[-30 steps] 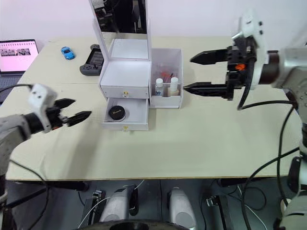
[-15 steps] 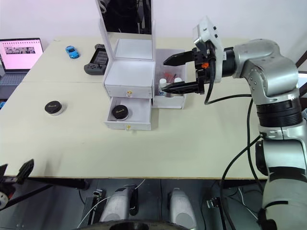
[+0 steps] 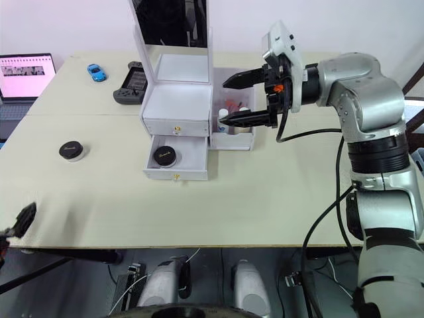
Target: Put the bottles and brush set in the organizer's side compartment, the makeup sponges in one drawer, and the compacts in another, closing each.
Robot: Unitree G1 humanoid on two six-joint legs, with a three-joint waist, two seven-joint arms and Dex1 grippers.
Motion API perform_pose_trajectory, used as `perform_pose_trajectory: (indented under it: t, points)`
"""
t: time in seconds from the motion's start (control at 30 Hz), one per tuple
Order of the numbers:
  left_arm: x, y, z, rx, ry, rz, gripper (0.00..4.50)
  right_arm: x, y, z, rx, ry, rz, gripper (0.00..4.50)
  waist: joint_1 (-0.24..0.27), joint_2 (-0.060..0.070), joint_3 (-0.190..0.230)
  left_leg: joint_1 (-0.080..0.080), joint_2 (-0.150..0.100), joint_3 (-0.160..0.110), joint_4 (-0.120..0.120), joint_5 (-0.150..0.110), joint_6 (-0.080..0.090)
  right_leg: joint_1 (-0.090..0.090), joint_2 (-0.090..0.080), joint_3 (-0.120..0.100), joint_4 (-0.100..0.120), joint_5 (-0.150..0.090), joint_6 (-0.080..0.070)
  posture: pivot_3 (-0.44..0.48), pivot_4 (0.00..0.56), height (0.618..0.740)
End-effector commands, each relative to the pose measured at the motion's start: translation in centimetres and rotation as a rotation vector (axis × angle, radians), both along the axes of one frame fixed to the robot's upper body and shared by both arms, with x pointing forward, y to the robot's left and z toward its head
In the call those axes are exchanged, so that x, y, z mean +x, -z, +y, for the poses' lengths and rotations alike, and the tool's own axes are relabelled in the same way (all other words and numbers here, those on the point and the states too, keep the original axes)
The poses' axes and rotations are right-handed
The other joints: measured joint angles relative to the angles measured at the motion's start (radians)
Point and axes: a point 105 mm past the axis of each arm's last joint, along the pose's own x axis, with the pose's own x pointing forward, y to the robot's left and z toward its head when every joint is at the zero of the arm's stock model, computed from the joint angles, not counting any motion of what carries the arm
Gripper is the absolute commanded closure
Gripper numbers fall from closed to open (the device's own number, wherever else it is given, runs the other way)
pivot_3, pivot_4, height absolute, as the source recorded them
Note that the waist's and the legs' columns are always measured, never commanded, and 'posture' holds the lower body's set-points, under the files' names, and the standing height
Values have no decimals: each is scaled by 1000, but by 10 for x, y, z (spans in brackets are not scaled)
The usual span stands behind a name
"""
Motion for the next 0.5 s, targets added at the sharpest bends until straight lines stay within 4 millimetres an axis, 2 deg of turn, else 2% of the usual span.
perform_pose_trajectory:
  t: [0.03, 0.17, 0.37, 0.5]
  points:
    - [30, -1, 4, 14, 21, 28, 54, -11, -17, -4, 35, 20, -67, 0, 1, 0, 0, 0, 0, 0, 0, 0, 0, 0, -1, 0, 0, 0, 0, 0, 150, 739]
    - [66, 6, 12, -6, 10, 105, 54, -17, -17, -9, 44, 66, -75, 0, -4, 0, 0, 0, 0, 2, -1, 1, 2, -1, -2, -1, 1, 0, 0, 0, 150, 739]
    - [114, 12, 3, -72, 71, 157, 54, -26, -19, -15, 53, 117, -90, 0, 0, 0, 0, 0, 0, 4, -1, 2, 3, -2, -2, -5, 2, 1, 1, 0, 150, 739]
    - [138, 12, -2, -112, 84, 160, 54, -28, -21, -19, 50, 147, -100, 0, 2, 0, 0, 0, 0, 3, 0, 2, 3, -2, -1, -10, 3, 2, 3, 0, 150, 739]
